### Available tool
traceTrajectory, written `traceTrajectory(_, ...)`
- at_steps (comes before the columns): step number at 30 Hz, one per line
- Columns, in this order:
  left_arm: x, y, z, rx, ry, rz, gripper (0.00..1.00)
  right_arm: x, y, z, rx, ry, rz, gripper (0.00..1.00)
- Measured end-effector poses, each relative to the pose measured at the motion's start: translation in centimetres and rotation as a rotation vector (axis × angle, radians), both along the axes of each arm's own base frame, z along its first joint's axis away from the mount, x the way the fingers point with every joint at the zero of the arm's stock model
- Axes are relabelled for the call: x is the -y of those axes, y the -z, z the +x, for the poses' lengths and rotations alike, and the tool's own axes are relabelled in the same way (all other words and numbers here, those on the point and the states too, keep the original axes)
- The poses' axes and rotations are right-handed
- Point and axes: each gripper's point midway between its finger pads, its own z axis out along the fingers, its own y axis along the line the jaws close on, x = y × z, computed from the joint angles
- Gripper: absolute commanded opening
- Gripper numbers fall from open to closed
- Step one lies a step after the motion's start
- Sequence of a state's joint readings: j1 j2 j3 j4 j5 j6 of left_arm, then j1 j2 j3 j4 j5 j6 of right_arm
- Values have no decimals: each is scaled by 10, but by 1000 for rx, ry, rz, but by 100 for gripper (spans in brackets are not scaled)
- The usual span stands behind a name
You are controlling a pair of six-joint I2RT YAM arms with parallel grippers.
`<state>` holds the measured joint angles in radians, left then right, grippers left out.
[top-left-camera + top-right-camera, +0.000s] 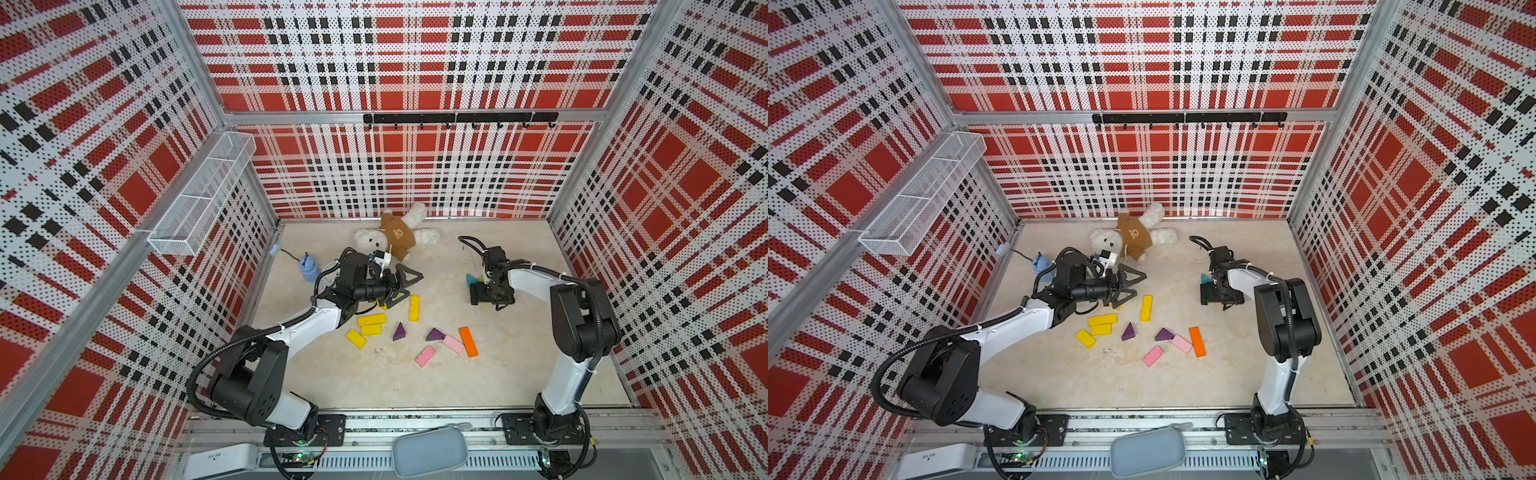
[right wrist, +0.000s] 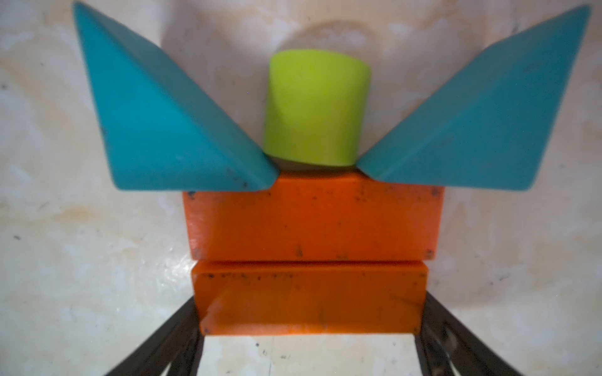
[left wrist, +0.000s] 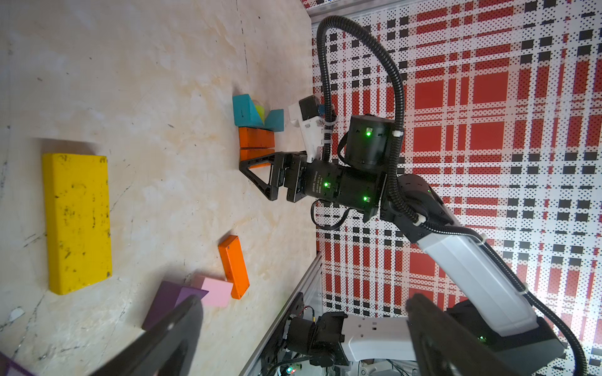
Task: Assemble a carrot with building blocks
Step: Assemble the building block at the center of the board.
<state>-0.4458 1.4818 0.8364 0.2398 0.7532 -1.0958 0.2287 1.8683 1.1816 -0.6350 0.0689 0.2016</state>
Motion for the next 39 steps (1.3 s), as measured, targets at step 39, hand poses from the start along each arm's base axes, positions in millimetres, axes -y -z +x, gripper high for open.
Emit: traceTrajectory(39,1,0,0,2,2,-2,99,0,0,3,1,-8,-7,96)
